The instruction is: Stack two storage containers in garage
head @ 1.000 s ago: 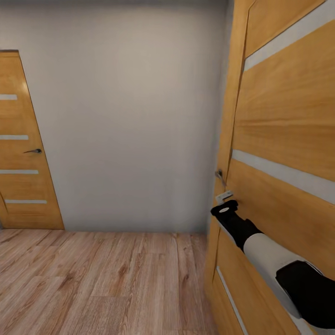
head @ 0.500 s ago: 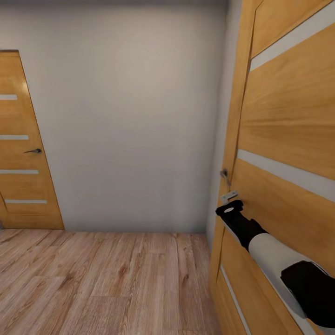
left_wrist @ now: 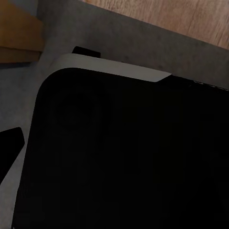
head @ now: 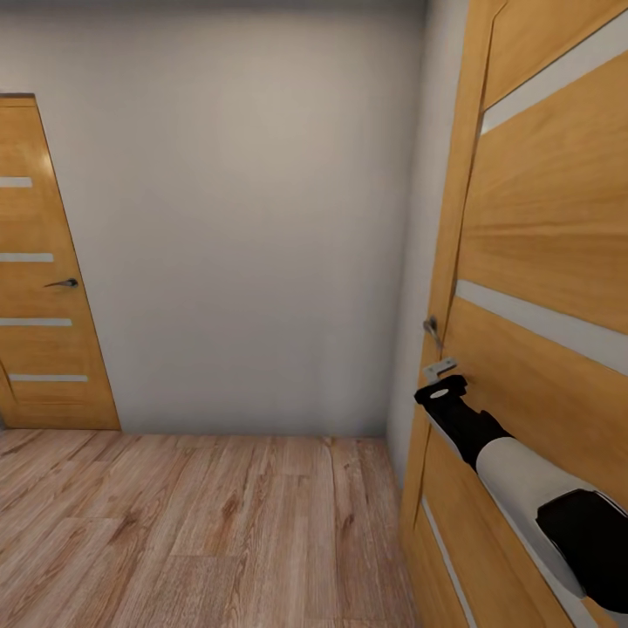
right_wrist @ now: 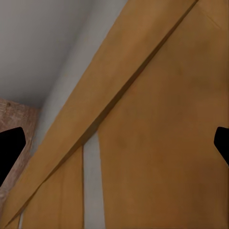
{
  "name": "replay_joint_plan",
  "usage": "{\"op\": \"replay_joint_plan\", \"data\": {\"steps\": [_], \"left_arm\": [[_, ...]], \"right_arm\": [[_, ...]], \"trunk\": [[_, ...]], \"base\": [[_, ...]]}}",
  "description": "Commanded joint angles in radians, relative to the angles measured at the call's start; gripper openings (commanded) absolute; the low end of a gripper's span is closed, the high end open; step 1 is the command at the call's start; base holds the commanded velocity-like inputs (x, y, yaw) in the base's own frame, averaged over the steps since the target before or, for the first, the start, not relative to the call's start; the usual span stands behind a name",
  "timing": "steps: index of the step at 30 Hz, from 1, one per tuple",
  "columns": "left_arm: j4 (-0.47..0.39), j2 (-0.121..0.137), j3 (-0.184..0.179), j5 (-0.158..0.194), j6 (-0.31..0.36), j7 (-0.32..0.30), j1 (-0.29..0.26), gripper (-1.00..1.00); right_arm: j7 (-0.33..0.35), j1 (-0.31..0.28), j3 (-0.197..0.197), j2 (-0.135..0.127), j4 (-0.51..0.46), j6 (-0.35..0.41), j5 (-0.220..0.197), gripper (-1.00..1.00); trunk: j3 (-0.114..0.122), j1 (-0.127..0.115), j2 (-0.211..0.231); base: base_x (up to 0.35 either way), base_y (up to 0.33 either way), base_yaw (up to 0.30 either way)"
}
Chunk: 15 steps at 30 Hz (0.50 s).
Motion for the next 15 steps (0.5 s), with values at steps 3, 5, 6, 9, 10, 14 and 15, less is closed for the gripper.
{"op": "replay_joint_plan", "data": {"steps": [3, 5, 6, 9, 10, 14, 15], "left_arm": [[-0.001, 0.0, 0.008, 0.002, -0.001, 0.001, 0.001, 1.0], [-0.001, 0.0, 0.008, 0.002, -0.001, 0.001, 0.001, 1.0], [-0.001, 0.0, 0.008, 0.002, -0.002, 0.001, 0.0, 1.0], [-0.001, 0.0, 0.008, 0.002, -0.002, 0.001, 0.0, 1.0], [-0.001, 0.0, 0.008, 0.002, -0.002, 0.001, 0.0, 1.0], [-0.001, 0.0, 0.008, 0.002, -0.002, 0.001, 0.0, 1.0], [-0.001, 0.0, 0.008, 0.002, -0.001, 0.001, 0.0, 1.0]], "right_arm": [[-0.007, -0.001, 0.002, -0.003, -0.001, 0.012, 0.01, 1.0], [-0.007, -0.001, 0.002, -0.004, -0.001, 0.012, 0.01, 1.0], [-0.007, -0.001, 0.002, -0.004, -0.001, 0.013, 0.01, 1.0], [-0.008, -0.001, 0.002, -0.005, -0.001, 0.013, 0.01, 1.0], [-0.008, -0.001, 0.002, -0.005, -0.001, 0.013, 0.01, 1.0], [-0.009, -0.001, 0.002, -0.006, -0.001, 0.014, 0.01, 1.0], [-0.009, -0.001, 0.002, -0.007, -0.001, 0.014, 0.01, 1.0]], "trunk": [[-0.001, 0.0, -0.001], [-0.001, 0.0, -0.001], [-0.001, 0.0, -0.001], [-0.001, 0.0, -0.001], [-0.001, 0.0, -0.001], [-0.001, 0.0, -0.001], [-0.001, 0.0, -0.001]], "base": [[0.0, 0.0, 0.0], [0.0, 0.0, 0.0], [0.0, 0.0, 0.0], [0.0, 0.0, 0.0], [0.0, 0.0, 0.0], [0.0, 0.0, 0.0], [0.0, 0.0, 0.0]]}}
